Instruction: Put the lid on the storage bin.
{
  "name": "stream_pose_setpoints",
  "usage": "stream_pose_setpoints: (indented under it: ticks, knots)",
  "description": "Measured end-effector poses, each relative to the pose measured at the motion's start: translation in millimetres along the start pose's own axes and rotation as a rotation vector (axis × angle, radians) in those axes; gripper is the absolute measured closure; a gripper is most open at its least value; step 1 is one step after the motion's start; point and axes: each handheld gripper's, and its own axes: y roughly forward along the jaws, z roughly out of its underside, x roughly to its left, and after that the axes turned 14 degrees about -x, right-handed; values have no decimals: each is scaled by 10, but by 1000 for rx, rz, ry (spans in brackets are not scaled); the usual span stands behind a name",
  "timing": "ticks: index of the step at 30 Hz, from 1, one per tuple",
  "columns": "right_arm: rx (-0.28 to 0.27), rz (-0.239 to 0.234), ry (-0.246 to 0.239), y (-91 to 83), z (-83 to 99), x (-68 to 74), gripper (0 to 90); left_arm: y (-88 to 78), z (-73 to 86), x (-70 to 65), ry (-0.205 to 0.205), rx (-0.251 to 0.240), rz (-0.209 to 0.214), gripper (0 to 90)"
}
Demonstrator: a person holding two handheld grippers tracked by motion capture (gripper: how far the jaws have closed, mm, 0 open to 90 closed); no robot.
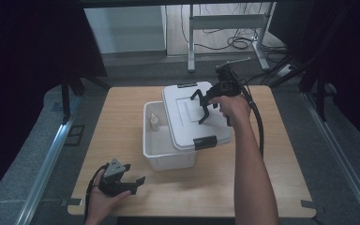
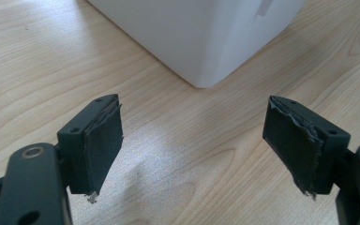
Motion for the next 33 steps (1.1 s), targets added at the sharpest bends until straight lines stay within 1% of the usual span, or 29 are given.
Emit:
stream_pose_setpoints:
  ticks: [1, 4, 8, 11, 13, 14, 16, 18, 19, 23, 24, 27, 28, 33]
  knots:
    - [0, 0, 0, 0, 0, 0, 851, 0, 0, 0, 0, 0, 0, 204]
    - [-4, 4, 6, 51, 26, 59, 851, -4, -2, 3, 0, -5, 2, 204]
    - [-7, 4, 15, 67, 42, 95, 851, -4, -3, 1, 0, -5, 3, 204]
    - [-6, 10, 32, 96, 61, 166, 852, -20, -19, -11, 2, -14, 6, 206]
    - [-8, 7, 34, 117, 70, 213, 852, -32, -29, -16, 3, -23, 4, 207]
    - [-8, 7, 34, 117, 70, 213, 852, -32, -29, -16, 3, -23, 4, 207]
    - [-9, 11, 33, 180, 92, 280, 852, -34, -29, -16, 4, -23, 4, 207]
    - [-14, 18, 36, 192, 93, 292, 853, -32, -27, -16, 4, -22, 5, 207]
    - [-14, 28, 37, 241, 95, 308, 853, -25, -23, -16, 4, -17, 5, 208]
    - [-4, 28, 37, 309, 102, 330, 853, -9, -15, -17, 5, -13, 5, 208]
    - [3, 26, 37, 357, 111, 345, 853, -1, -14, -26, 7, -9, 8, 208]
    - [8, 27, 39, 396, 123, 360, 853, 8, -14, -33, 10, -8, 11, 207]
    - [11, 27, 39, 440, 141, 381, 852, 12, -12, -36, 9, -6, 13, 207]
    - [19, 28, 49, 517, 197, 450, 853, 9, -12, -35, 5, -7, 16, 207]
